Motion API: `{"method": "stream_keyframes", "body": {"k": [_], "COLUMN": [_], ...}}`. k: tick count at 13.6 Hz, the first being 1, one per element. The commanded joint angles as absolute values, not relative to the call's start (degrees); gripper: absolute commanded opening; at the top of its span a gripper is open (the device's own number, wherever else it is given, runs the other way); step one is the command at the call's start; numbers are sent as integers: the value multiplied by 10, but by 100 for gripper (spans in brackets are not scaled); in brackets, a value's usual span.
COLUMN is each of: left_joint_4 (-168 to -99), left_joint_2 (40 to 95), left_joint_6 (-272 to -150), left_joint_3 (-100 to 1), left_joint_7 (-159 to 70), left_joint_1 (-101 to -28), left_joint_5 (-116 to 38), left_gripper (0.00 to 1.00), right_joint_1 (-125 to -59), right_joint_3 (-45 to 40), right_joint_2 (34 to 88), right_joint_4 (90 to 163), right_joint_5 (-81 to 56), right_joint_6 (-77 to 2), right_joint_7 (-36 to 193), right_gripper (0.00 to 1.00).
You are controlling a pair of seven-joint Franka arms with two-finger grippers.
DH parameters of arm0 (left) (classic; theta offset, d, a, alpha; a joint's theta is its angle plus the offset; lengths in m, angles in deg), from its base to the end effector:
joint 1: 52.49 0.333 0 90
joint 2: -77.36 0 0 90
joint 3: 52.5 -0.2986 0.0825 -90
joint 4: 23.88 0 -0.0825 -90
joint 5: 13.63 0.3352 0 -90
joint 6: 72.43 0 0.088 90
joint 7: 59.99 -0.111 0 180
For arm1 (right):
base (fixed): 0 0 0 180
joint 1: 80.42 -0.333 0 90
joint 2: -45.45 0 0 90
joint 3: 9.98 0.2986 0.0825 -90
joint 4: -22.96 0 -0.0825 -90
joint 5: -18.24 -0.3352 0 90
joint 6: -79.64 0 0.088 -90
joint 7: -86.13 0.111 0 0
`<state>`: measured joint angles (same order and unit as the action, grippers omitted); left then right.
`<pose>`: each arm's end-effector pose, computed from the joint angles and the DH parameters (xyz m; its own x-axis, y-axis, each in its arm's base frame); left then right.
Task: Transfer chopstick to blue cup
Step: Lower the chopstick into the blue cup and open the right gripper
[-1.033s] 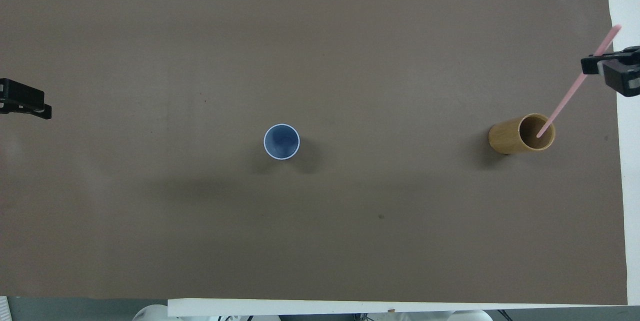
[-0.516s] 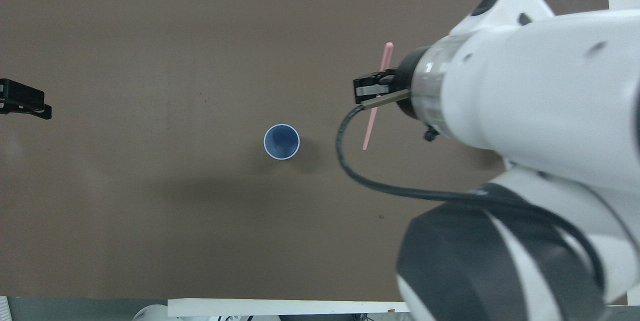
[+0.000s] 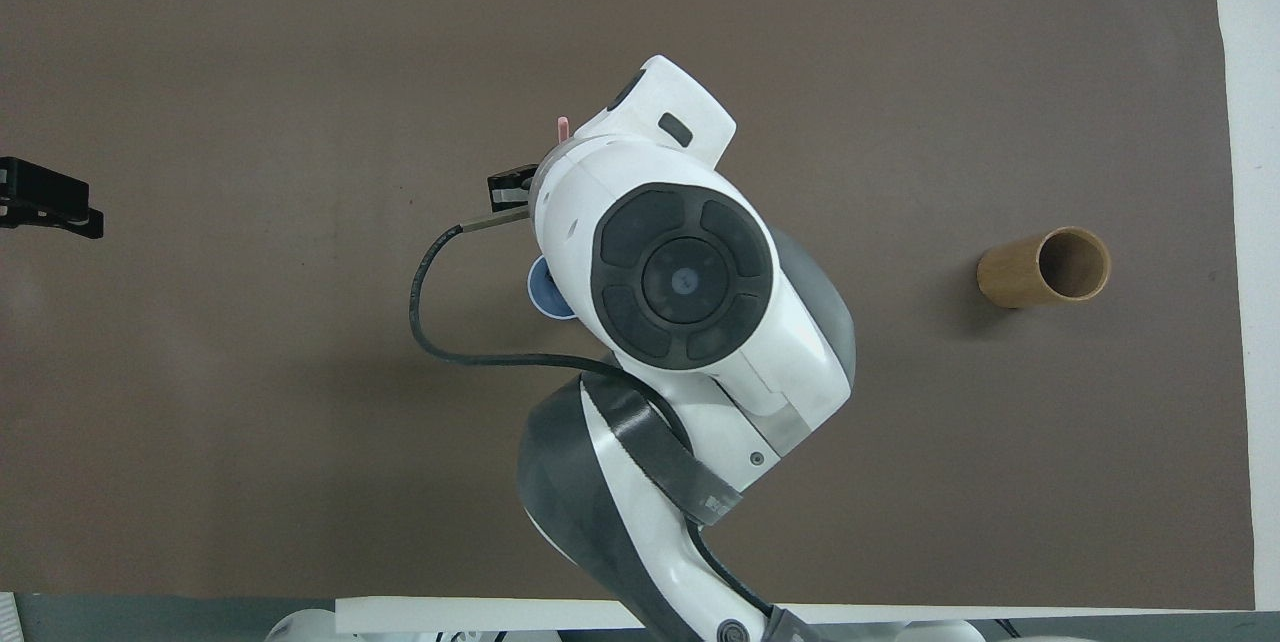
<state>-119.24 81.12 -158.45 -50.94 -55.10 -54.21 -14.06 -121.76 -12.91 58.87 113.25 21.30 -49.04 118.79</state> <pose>0.4761 -0.0286 0.5904 0.9948 0.0281 -0.0974 0.0280 -0.9996 -0.0026 0.4858 0.3873 0.5418 0.9175 0.0828 0.3889 0.1613 -0.9715 -0.1736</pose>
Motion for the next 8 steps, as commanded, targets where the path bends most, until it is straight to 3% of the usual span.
{"method": "stream_keyframes", "body": {"k": [1, 6, 8], "left_joint_4": [-1186, -1186, -1186], "left_joint_2": [810, 810, 810], "left_joint_6": [-1574, -1574, -1574], "left_joint_3": [-509, -509, -509], "left_joint_7": [-561, -561, -561], "left_joint_1": [-538, -538, -537], "left_joint_5": [-144, -144, -144], "left_gripper": [100, 100, 100], "right_joint_1": [-1224, -1227, -1228], "right_joint_3": [-133, -132, -132], "right_joint_2": [593, 567, 559], "right_joint_4": [1153, 1244, 1267], "right_joint_5": [239, 240, 240], "right_joint_6": [-512, -578, -591], "right_joint_7": [1212, 1212, 1218], "right_gripper": [1, 2, 13]}}
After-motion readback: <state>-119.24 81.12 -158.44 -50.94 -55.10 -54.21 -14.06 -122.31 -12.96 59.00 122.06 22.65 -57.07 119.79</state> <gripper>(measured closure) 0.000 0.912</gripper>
